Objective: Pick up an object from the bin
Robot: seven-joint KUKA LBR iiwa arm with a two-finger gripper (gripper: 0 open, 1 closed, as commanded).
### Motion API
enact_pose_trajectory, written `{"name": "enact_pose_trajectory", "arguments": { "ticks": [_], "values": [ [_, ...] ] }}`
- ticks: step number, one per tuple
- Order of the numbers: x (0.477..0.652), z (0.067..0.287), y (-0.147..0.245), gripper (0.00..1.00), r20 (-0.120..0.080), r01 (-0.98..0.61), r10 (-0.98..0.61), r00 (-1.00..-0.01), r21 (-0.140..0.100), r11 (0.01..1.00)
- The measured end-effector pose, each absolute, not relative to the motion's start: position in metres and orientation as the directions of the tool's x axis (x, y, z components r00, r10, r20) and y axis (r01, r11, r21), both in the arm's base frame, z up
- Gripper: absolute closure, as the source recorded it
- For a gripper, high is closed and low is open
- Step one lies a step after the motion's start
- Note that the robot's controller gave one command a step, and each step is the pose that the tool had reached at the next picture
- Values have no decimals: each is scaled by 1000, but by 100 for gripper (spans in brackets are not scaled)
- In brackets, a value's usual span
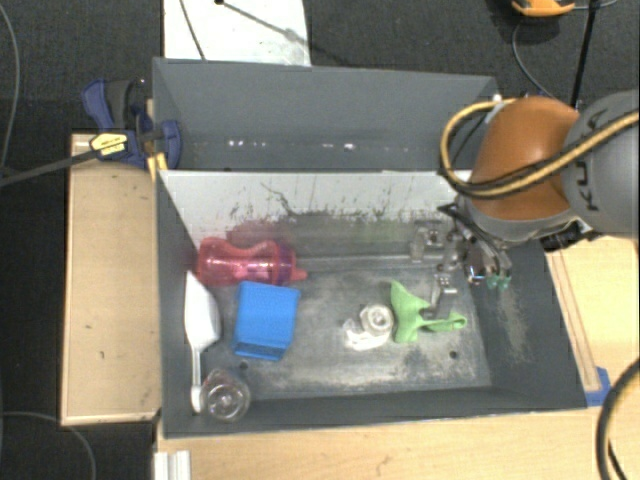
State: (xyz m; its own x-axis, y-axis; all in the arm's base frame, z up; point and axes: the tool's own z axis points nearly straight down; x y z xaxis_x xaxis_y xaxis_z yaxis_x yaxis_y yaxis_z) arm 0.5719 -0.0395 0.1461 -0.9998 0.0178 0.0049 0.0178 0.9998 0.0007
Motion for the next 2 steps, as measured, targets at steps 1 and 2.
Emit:
{"name": "enact_pose_trajectory", "arguments": {
  "ticks": [1,2],
  "values": [
    [574,151,-40,0,-3,17,17,-1000,0,1000],
    [553,76,-71,0,-6,87,87,-996,1,996]
  ]
}}
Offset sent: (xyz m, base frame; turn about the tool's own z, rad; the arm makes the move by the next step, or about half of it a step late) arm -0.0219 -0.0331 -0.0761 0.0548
